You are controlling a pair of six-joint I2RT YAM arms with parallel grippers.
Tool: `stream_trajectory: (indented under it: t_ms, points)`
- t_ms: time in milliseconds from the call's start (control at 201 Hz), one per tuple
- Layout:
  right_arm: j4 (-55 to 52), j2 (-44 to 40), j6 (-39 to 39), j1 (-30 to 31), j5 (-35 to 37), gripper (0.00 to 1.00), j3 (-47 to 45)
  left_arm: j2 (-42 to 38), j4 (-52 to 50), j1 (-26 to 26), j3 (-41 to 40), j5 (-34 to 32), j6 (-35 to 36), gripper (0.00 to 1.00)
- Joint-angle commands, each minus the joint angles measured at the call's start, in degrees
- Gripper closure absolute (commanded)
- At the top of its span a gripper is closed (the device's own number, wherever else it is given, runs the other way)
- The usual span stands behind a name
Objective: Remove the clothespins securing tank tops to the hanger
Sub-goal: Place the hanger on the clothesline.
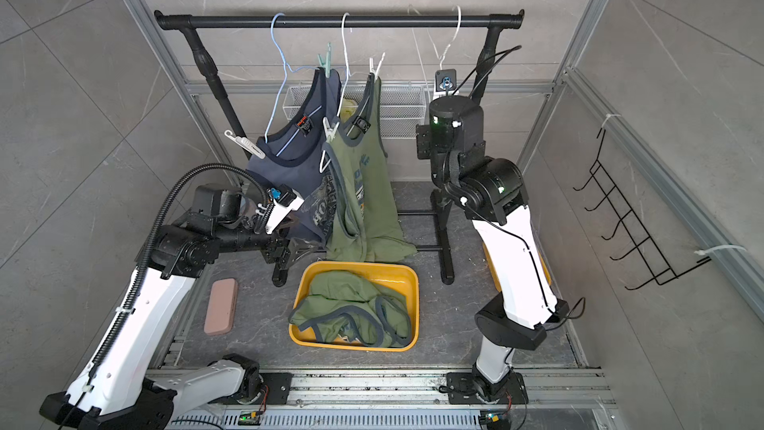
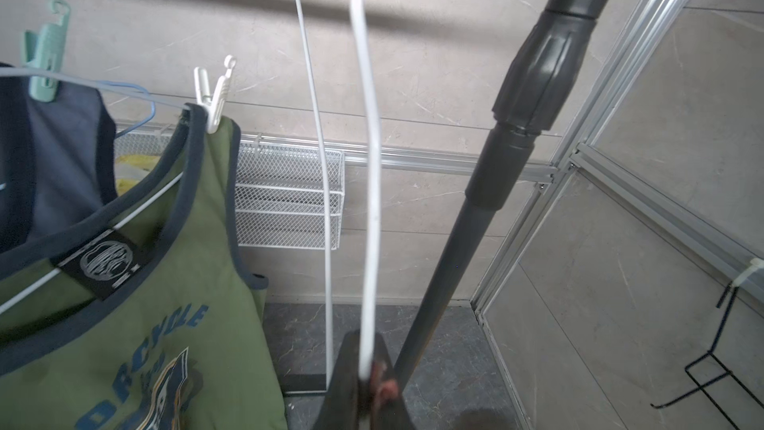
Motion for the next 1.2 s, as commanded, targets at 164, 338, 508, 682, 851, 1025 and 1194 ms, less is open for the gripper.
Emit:
stream_trajectory:
  t_ms: [164, 338, 508, 682, 851, 1025, 1194]
  points:
    - [6.9, 6.1, -1.3, -4.8, -3.4, 1.00, 4.9, 3.1, -1.6, 0.3, 4.9, 2.7, 0.9, 0.03]
    - [11.5, 7.5, -2.8, -7.4, -4.1, 1.00, 4.0, 5.7, -2.8, 0.2, 7.4, 4.3, 0.8, 0.03]
    - [11.7, 11.1, -4.1, -9.5, -3.8, 1.00, 6.5, 8.1, -4.3, 0.2, 9.2, 4.9, 2.3, 0.03]
    - [10.9, 14.3, -4.8, -11.0, -4.1, 1.00, 7.8, 10.4, -7.6, 0.2, 10.6, 7.3, 5.9, 0.03]
    - [8.9, 15.7, -3.4, -12.1, -5.4, 1.00, 8.7, 11.8, -10.3, 0.2, 12.7, 9.4, 7.8, 0.03]
    - [6.2, 14.4, -2.8, -12.5, -6.8, 0.93, 7.0, 13.3, -12.3, 0.2, 13.3, 10.4, 9.6, 0.03]
    - [6.0, 10.8, -2.3, -12.5, -8.4, 0.49, 3.1, 14.9, -16.0, 0.2, 15.0, 11.5, 11.3, 0.03]
